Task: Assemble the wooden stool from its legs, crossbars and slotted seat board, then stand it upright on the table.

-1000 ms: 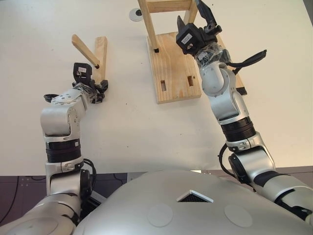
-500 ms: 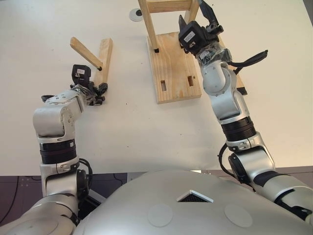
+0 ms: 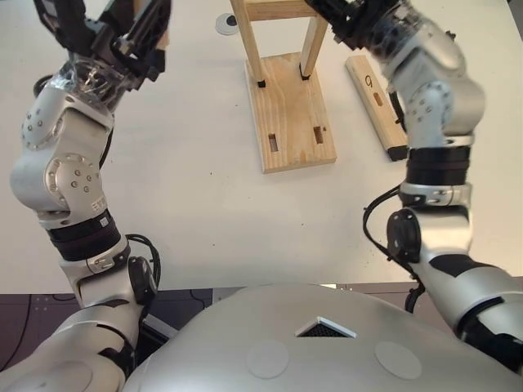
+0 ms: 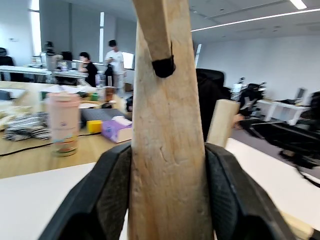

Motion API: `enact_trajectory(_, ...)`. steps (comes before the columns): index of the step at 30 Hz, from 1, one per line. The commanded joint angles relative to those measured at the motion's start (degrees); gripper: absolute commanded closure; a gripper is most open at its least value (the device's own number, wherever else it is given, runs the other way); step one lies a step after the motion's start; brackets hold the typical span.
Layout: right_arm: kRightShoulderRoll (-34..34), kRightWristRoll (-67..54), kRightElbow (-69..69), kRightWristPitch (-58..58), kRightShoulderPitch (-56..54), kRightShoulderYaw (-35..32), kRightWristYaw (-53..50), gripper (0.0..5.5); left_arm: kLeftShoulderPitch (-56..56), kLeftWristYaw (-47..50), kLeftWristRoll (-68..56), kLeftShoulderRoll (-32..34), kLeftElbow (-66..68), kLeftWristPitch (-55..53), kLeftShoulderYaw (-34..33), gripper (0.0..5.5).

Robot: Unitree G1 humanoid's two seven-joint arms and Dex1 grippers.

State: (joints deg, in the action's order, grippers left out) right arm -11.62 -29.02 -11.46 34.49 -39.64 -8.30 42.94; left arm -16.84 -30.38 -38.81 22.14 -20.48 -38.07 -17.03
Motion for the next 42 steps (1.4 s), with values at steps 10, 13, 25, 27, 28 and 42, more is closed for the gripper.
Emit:
enact_trajectory(10,-10.4,-24.7,-1.3,24.2,-12.8,-7.0,15.9,1.42,-4.7,-10.1,-18.4,3.1,-6.2,-10.8,10.2,3.47)
enact_trajectory(13,-11.3,-27.6,-1.9,26.8,-14.0,-7.5,18.2,1.42,-3.3,-9.9,-18.1,3.6,-6.9,-9.9,10.7,3.49)
enact_trajectory(25,-17.4,-22.8,-6.8,25.7,-13.2,-1.3,28.1,1.42,-1.6,-10.1,-16.4,6.1,-7.7,-9.2,12.4,3.51)
enact_trajectory(27,-17.4,-22.5,-7.2,25.6,-13.6,-0.7,29.3,1.42,-1.2,-10.5,-15.0,6.8,-7.9,-9.0,14.0,3.51)
enact_trajectory(28,-17.5,-23.1,-6.6,26.0,-13.6,-0.8,30.4,1.42,-1.0,-10.7,-14.2,7.0,-7.6,-8.7,14.6,3.51)
enact_trajectory(42,-18.9,-24.1,-5.9,28.1,-13.0,-0.5,35.0,2.8,0.5,-13.7,-11.0,8.6,-7.9,-7.8,17.6,3.51)
